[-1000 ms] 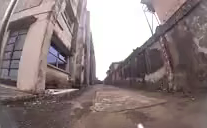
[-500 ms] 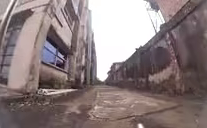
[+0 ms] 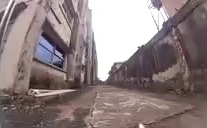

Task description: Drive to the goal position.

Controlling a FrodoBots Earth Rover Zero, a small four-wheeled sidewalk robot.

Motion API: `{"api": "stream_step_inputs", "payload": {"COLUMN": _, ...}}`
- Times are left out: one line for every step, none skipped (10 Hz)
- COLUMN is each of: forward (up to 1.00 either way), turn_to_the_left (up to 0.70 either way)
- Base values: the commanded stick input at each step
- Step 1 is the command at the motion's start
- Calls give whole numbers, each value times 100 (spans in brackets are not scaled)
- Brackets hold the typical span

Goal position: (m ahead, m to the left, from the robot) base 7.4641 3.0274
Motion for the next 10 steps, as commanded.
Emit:
{"api": "stream_step_inputs", "payload": {"forward": 82, "turn_to_the_left": 0}}
{"api": "stream_step_inputs", "payload": {"forward": 82, "turn_to_the_left": 0}}
{"api": "stream_step_inputs", "payload": {"forward": 82, "turn_to_the_left": 0}}
{"api": "stream_step_inputs", "payload": {"forward": 83, "turn_to_the_left": 0}}
{"api": "stream_step_inputs", "payload": {"forward": 83, "turn_to_the_left": 0}}
{"api": "stream_step_inputs", "payload": {"forward": 83, "turn_to_the_left": 0}}
{"api": "stream_step_inputs", "payload": {"forward": 83, "turn_to_the_left": 0}}
{"api": "stream_step_inputs", "payload": {"forward": 83, "turn_to_the_left": 0}}
{"api": "stream_step_inputs", "payload": {"forward": 83, "turn_to_the_left": 0}}
{"api": "stream_step_inputs", "payload": {"forward": 83, "turn_to_the_left": 0}}
